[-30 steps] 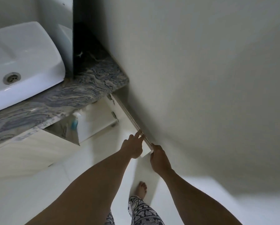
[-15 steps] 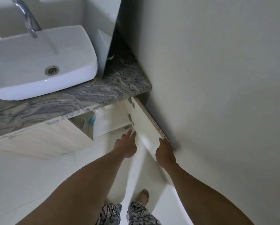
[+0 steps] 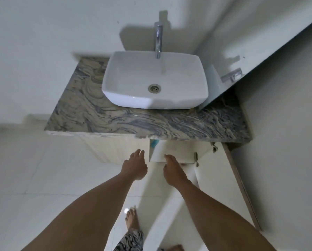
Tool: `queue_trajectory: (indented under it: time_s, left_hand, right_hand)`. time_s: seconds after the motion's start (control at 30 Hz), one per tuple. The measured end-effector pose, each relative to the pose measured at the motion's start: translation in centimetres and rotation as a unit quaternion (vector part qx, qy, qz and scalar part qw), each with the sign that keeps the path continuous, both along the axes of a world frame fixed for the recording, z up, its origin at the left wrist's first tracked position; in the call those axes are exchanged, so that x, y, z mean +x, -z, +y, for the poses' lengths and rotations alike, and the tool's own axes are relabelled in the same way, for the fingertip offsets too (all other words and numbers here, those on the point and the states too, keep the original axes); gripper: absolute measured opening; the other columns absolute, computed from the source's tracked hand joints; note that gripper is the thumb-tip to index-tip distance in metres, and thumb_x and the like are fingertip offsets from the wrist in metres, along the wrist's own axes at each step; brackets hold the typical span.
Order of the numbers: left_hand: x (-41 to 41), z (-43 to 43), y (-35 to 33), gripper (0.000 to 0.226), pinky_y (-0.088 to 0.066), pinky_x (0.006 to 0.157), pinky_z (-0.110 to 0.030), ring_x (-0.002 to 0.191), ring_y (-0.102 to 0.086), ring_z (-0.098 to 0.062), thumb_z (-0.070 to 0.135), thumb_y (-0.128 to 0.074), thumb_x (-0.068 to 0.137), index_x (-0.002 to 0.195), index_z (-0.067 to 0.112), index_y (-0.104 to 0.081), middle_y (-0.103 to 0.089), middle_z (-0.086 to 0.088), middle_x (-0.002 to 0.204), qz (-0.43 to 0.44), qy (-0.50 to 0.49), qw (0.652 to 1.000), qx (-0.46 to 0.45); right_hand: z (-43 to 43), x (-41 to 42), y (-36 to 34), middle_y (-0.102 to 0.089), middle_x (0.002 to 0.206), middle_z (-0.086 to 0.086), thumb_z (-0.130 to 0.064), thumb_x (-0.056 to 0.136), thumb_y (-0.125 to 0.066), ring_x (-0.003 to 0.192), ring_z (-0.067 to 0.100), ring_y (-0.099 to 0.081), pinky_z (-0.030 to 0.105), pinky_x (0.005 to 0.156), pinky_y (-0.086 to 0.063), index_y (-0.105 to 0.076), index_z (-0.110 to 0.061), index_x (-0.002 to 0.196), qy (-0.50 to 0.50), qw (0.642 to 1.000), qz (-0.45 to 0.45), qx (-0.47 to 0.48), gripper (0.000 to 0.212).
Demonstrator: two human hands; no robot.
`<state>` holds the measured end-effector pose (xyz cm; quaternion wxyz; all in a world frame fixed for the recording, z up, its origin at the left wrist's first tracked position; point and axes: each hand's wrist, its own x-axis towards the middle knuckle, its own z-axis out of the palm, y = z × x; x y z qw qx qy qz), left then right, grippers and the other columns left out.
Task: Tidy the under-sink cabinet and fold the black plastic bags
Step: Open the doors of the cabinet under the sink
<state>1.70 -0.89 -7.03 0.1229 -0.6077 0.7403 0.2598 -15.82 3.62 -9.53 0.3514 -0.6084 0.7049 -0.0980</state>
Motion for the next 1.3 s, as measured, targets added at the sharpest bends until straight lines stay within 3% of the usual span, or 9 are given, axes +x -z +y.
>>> queue_trajectory:
  time_s: [0.27,0.4,0.67,0.83,0.93,1.03,1.13,1.3]
  left_hand:
    - [7.0,-6.4,2.2,0.069,-0.033,0.113,-0.051,0.154,-0.007,-0.026,0.023,-0.039,0.102,0.159,0.013,-0.002,0.001,-0.002,0.169,0.018,-0.042,0.998,0.033]
    - [8.3,-8.4,3.6,0.073,-0.04,0.109,-0.052,0.152,-0.01,-0.029,0.021,-0.042,0.1,0.159,0.013,0.0,0.003,-0.001,0.168,0.017,-0.033,0.999,0.038]
    - [9.0,-10.3,5.6,0.074,-0.039,0.111,-0.052,0.153,-0.007,-0.03,0.016,-0.044,0.098,0.159,0.017,-0.003,-0.002,-0.001,0.168,0.031,-0.019,0.997,0.068]
    - [8.8,-10.3,5.5,0.081,-0.045,0.101,-0.048,0.136,-0.035,-0.032,0.004,-0.046,0.089,0.159,0.018,-0.006,-0.007,-0.004,0.165,0.026,-0.031,0.997,0.072]
    - [8.4,-10.4,5.2,0.088,-0.048,0.097,-0.05,0.128,-0.043,-0.035,-0.001,-0.046,0.087,0.159,0.021,-0.001,0.001,-0.006,0.166,0.026,-0.043,0.995,0.091]
    - [8.5,-9.7,5.3,0.096,-0.051,0.095,-0.05,0.128,-0.045,-0.036,-0.004,-0.047,0.087,0.159,0.03,0.007,0.018,-0.001,0.166,0.024,-0.049,0.993,0.103]
    - [8.3,-8.1,4.8,0.103,-0.052,0.09,-0.046,0.125,-0.047,-0.036,-0.007,-0.046,0.086,0.157,0.039,0.012,0.025,0.0,0.164,0.013,-0.043,0.994,0.103]
    - [7.7,-3.2,4.0,0.098,-0.051,0.082,-0.04,0.119,-0.052,-0.036,-0.006,-0.05,0.087,0.158,0.041,-0.003,0.027,-0.003,0.164,0.004,-0.103,0.988,0.111]
  right_hand:
    - [-7.7,8.3,1.6,0.009,0.165,0.0,-0.012,0.101,-0.037,0.151,0.03,0.004,0.054,0.119,-0.018,-0.002,-0.017,0.157,-0.063,0.994,0.073,0.051,0.067]
    - [-10.3,10.2,2.6,0.006,0.165,-0.001,-0.016,0.101,-0.039,0.151,0.03,0.006,0.057,0.119,-0.018,0.004,-0.02,0.157,-0.055,0.992,0.095,0.06,0.071]
    - [-12.2,11.4,3.4,0.008,0.165,0.002,-0.024,0.101,-0.042,0.151,0.032,0.008,0.059,0.117,-0.016,0.006,-0.017,0.156,-0.073,0.982,0.131,0.111,0.073]
    - [-12.6,11.5,3.8,0.013,0.164,0.005,-0.026,0.101,-0.042,0.151,0.03,0.007,0.058,0.118,-0.016,0.008,-0.02,0.156,-0.069,0.976,0.157,0.136,0.076]
    - [-12.7,11.2,4.0,0.01,0.164,0.007,-0.02,0.098,-0.046,0.151,0.03,0.001,0.056,0.119,-0.018,0.009,-0.02,0.156,-0.077,0.974,0.159,0.142,0.081]
    - [-11.5,11.2,4.2,0.001,0.162,0.005,-0.014,0.093,-0.051,0.149,0.029,-0.012,0.056,0.118,-0.019,0.003,-0.021,0.157,-0.083,0.976,0.167,0.111,0.084]
    - [-9.9,10.6,3.9,-0.017,0.153,-0.001,-0.013,0.091,-0.053,0.142,0.021,-0.025,0.059,0.115,-0.024,-0.016,-0.021,0.153,-0.109,0.974,0.185,0.075,0.072]
    - [-6.6,10.1,3.6,-0.041,0.13,0.001,-0.007,0.091,-0.045,0.121,0.023,-0.047,0.046,0.097,-0.048,-0.04,-0.02,0.143,-0.169,0.979,0.098,0.061,0.054]
